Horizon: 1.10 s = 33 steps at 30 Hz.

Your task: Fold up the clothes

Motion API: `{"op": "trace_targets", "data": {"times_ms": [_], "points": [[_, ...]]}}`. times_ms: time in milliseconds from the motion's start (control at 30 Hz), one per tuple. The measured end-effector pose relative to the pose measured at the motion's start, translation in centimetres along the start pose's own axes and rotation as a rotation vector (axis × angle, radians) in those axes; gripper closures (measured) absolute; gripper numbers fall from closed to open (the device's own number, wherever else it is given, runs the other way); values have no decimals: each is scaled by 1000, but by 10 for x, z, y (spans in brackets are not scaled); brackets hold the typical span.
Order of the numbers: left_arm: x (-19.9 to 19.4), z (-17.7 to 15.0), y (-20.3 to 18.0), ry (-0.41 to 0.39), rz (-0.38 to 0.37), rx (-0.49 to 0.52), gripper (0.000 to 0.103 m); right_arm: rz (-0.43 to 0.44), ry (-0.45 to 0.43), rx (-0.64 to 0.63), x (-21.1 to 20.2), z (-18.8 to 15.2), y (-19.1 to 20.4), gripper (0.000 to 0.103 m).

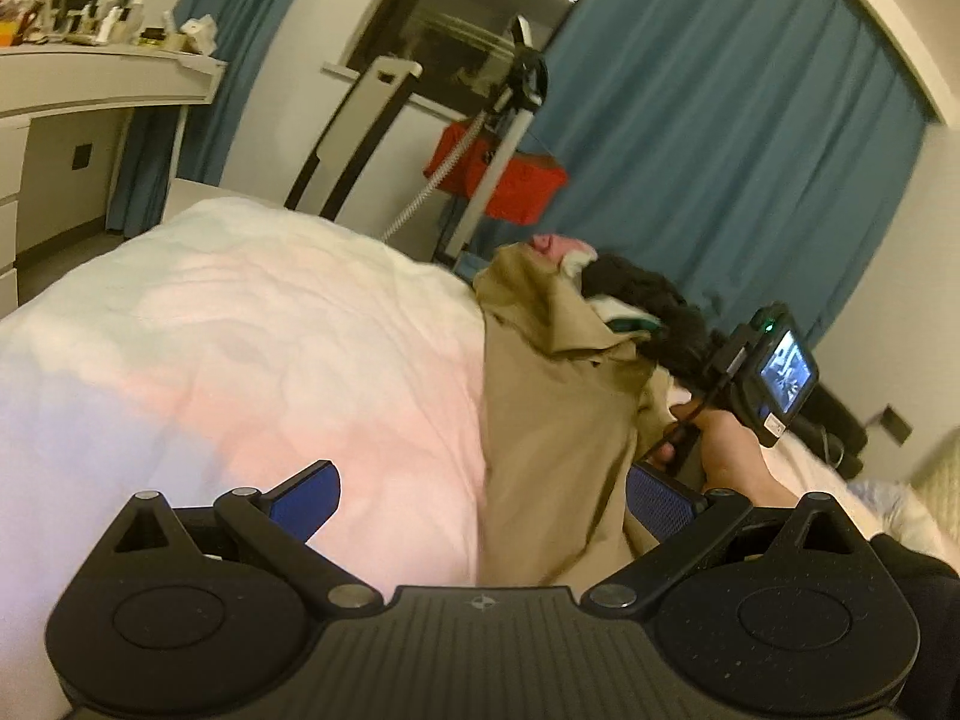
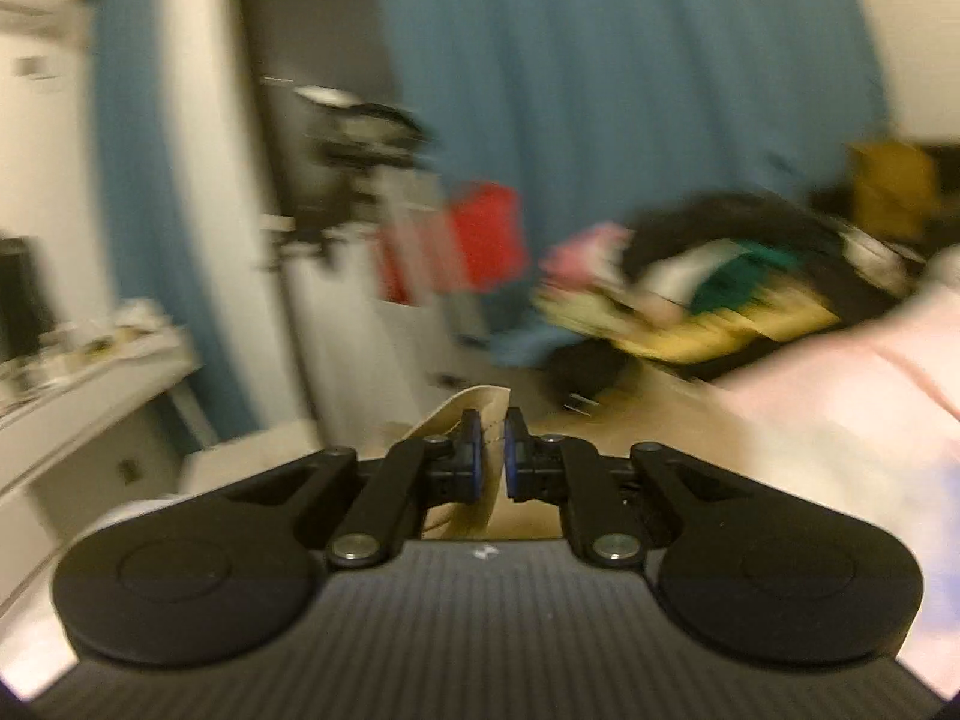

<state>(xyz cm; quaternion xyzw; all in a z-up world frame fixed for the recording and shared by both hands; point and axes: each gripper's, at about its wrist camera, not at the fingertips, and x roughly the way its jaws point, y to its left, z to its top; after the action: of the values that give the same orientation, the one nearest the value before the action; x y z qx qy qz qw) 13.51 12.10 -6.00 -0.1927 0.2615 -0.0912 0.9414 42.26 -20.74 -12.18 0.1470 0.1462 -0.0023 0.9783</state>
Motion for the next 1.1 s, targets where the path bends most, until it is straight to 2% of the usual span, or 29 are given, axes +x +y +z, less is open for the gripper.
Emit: {"op": "trace_targets", "data": {"times_ms": [67, 200, 233, 267, 333, 400, 567, 767, 900, 1033, 1100], "points": [[9, -5, -4, 22, 12, 9, 1, -43, 62, 9, 14, -10, -24, 93], [26, -11, -12, 54, 33, 34, 1, -6, 124, -9, 25, -17, -32, 90], [29, -13, -14, 58, 42, 47, 1, 1, 137, -13, 25, -15, -31, 85], [33, -13, -16, 59, 48, 63, 1, 8, 150, -18, 23, -13, -29, 78], [36, -14, -20, 62, 50, 91, 1, 30, 156, -31, 11, -9, -28, 37], [37, -15, -25, 63, 47, 117, 1, 58, 141, -48, -8, -3, -24, 29], [26, -20, -37, 57, 31, 157, 1, 103, 118, -38, -78, 17, -19, 28], [-8, -18, -35, 69, 1, 101, 1, 107, 127, -16, -198, 19, -30, 28], [-35, -18, -22, 92, 8, 24, 1, 113, 148, -16, -274, 3, -43, 28], [-43, -19, 0, 177, 40, -118, 1, 106, 203, 47, -316, -23, -66, 28], [-43, -22, 12, 213, 84, -181, 2, 93, 247, 117, -326, -32, -80, 28]]}}
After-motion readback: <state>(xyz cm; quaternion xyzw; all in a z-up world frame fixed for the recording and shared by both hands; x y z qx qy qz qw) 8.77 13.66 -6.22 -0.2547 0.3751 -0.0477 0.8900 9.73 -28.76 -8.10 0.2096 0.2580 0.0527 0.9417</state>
